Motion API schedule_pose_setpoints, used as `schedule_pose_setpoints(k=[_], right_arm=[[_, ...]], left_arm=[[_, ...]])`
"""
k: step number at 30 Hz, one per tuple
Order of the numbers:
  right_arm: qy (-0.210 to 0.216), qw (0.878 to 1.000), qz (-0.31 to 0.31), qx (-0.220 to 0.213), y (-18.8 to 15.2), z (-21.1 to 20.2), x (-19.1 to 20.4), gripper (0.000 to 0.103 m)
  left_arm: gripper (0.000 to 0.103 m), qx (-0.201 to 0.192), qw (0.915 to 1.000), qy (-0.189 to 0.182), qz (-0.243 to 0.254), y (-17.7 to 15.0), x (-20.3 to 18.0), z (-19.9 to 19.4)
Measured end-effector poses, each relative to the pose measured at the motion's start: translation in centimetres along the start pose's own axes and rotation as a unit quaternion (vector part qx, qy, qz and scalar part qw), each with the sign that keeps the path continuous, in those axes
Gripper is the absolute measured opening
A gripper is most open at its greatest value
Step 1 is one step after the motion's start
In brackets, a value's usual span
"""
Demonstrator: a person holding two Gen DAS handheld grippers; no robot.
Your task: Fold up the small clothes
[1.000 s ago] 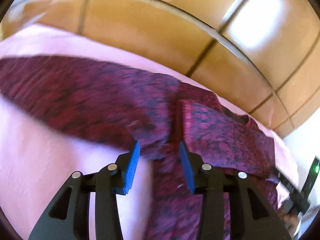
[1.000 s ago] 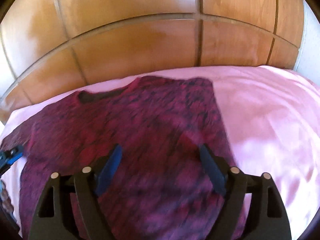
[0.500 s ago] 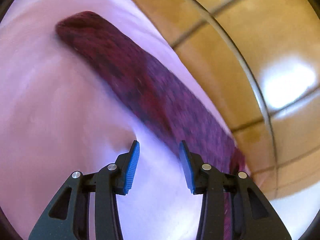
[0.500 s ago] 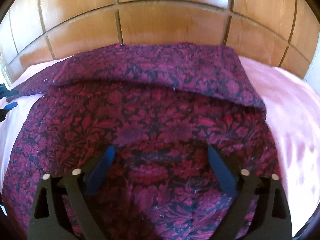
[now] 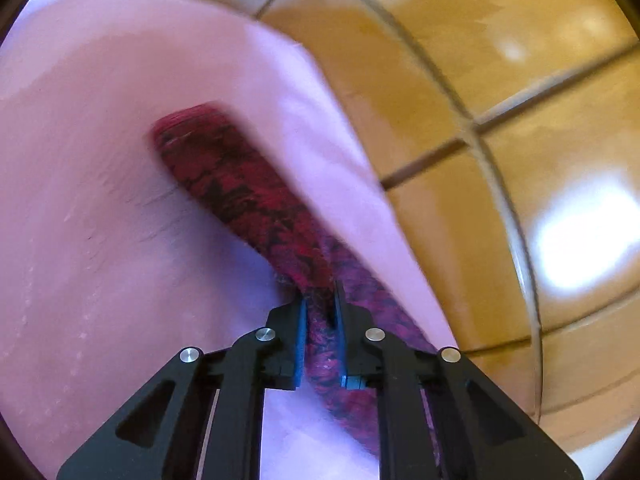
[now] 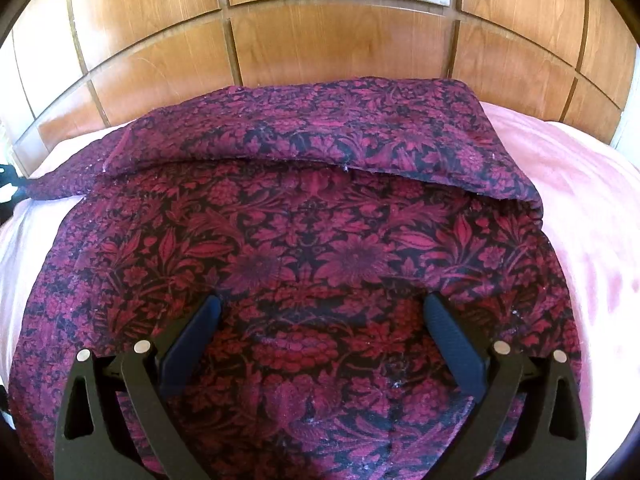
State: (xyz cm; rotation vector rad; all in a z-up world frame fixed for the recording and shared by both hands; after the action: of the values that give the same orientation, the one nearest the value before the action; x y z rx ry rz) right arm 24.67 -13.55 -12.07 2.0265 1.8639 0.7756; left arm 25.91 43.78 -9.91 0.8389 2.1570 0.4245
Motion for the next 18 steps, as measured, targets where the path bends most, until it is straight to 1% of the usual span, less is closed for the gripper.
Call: schedule_pose_setpoints(k=[2, 5, 7, 8, 10, 11, 14, 15, 16, 17, 18], right_arm=[[0.000, 1.000, 0.001, 0.000, -0.1, 0.0, 0.1, 0.101], [0.000, 1.000, 0.001, 0.000, -0.2, 0.0, 0.2, 0.101], [0.002, 1.000, 0.003, -0.001, -0.2, 0.0, 0.2, 0.101], [0.003, 1.000, 0.003, -0.001, -0.1, -0.1, 0.1, 0.101], [0.006, 1.000, 0.005, -0.001, 0.0, -0.1, -0.1, 0.101], [0.008, 1.000, 0.006, -0.002, 0.0, -0.1, 0.0, 0.101], [0.010, 1.000, 0.008, -0.002, 0.2, -0.1, -0.1, 0.101], [0.011, 1.000, 0.009, -0.002, 0.2, -0.2, -0.1, 0.101], [0.013, 1.000, 0.011, -0.002, 0.2, -0.2, -0.2, 0.101], [0.015, 1.000, 0.012, -0.002, 0.3, -0.2, -0.2, 0.101], [0.017, 1.000, 0.013, -0.002, 0.3, -0.3, -0.2, 0.101]], left_arm=[[0.011, -0.016, 0.9987, -0.014, 0.046, 0.0, -2.8, -1.4], [0.011, -0.034, 0.9895, -0.059, 0.128, -1.5, -9.3, -3.7], [0.011, -0.036, 0.9775, -0.093, 0.186, -3.8, -14.4, -4.9], [0.011, -0.030, 0.9705, -0.113, 0.211, -5.4, -16.9, -5.2], [0.011, -0.016, 0.9592, -0.137, 0.247, -8.2, -20.2, -5.5], [0.011, -0.001, 0.9480, -0.154, 0.278, -10.7, -22.7, -5.3], [0.011, 0.035, 0.9282, -0.169, 0.330, -16.2, -26.4, -4.5], [0.012, 0.056, 0.9190, -0.173, 0.350, -18.5, -27.5, -3.8], [0.018, 0.072, 0.9138, -0.172, 0.360, -20.1, -28.0, -3.2], [0.024, 0.092, 0.9062, -0.173, 0.375, -21.9, -28.6, -2.5], [0.040, 0.104, 0.8986, -0.175, 0.389, -23.3, -28.9, -2.2]])
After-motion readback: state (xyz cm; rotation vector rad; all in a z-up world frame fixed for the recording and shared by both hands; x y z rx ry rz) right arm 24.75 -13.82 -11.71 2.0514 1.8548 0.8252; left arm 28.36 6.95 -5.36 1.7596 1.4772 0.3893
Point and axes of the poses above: each gripper's, at about its wrist camera, not at the fingertips, and z roughly the way its jaws point, x to its left, y to its top, the point moved 7 cm from there along z, roughly the way its jaws point, and after that the axes turned 13 degrees about z, right-handed, at the moved point
